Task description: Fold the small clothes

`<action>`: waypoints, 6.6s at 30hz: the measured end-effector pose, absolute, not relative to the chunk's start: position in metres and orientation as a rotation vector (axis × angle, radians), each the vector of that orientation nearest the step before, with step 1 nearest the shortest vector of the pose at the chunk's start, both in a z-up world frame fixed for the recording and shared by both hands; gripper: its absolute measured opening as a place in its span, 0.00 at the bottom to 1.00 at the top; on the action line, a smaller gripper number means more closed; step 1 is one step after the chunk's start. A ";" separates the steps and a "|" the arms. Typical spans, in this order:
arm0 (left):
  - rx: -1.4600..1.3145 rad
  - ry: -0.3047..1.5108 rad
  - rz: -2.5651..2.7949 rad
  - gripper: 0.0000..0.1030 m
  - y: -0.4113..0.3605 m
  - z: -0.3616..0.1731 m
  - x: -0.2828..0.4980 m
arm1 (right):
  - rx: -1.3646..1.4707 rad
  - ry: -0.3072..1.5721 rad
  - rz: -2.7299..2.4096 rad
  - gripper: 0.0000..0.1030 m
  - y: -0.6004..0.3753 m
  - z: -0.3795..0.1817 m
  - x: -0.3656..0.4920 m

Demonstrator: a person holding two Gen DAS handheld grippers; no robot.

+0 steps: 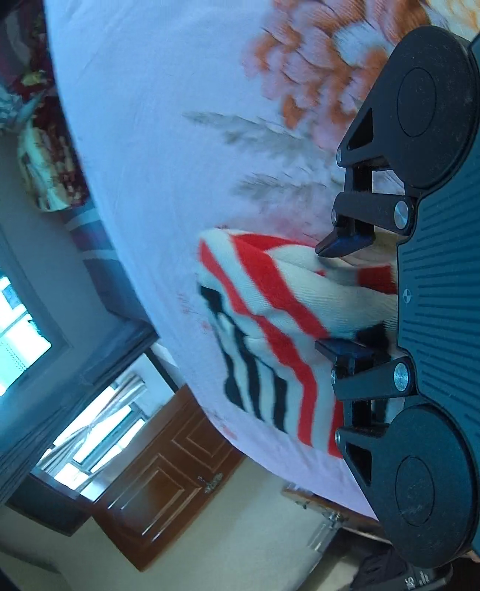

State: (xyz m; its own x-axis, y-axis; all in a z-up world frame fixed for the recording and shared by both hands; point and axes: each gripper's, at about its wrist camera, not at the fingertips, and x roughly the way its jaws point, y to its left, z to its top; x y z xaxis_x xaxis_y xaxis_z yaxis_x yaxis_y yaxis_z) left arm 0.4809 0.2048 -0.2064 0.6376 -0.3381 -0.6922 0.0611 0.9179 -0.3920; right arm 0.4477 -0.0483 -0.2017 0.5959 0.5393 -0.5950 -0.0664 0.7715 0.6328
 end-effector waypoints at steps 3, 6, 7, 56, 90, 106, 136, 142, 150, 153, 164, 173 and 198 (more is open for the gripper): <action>-0.348 0.856 -0.224 0.72 0.212 -0.197 0.479 | 0.604 0.861 0.375 0.46 -0.050 -0.189 0.457; -0.349 0.842 -0.185 0.68 0.218 -0.194 0.486 | 0.646 0.891 0.369 0.45 -0.042 -0.190 0.474; -0.353 0.829 -0.184 0.68 0.220 -0.191 0.486 | 0.638 0.898 0.364 0.45 -0.039 -0.192 0.479; -0.190 0.888 -0.171 0.87 0.205 -0.215 0.412 | 0.214 0.820 0.180 0.15 0.024 -0.192 0.324; -0.104 0.874 0.081 0.98 0.190 -0.144 0.329 | 0.319 0.910 0.316 0.72 -0.003 -0.135 0.238; -0.082 0.772 0.155 0.99 0.160 -0.036 0.119 | 0.238 0.607 0.312 1.00 -0.038 0.005 0.037; 0.004 0.618 0.171 1.00 0.139 0.016 0.012 | 0.153 0.476 0.130 1.00 -0.048 0.043 -0.062; 0.003 0.615 0.171 1.00 0.141 0.018 0.013 | 0.151 0.485 0.116 1.00 -0.048 0.040 -0.060; 0.005 0.614 0.171 1.00 0.141 0.018 0.013 | 0.162 0.487 0.095 1.00 -0.049 0.038 -0.057; 0.006 0.618 0.170 1.00 0.142 0.019 0.015 | 0.161 0.490 0.098 1.00 -0.048 0.038 -0.057; 0.007 0.618 0.167 1.00 0.144 0.020 0.016 | 0.163 0.497 0.104 1.00 -0.048 0.038 -0.057; 0.013 0.616 0.169 1.00 0.143 0.019 0.017 | 0.162 0.503 0.118 1.00 -0.050 0.036 -0.055; 0.010 0.624 0.164 1.00 0.142 0.017 0.019 | 0.160 0.517 0.134 1.00 -0.050 0.030 -0.048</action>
State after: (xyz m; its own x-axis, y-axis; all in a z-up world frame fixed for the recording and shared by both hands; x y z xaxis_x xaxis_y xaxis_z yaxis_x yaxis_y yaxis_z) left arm 0.0188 0.1416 0.0166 0.7989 0.1559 -0.5809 -0.1502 0.9869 0.0583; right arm -0.0484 -0.0504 0.0299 0.8608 0.1679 -0.4805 -0.0870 0.9787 0.1860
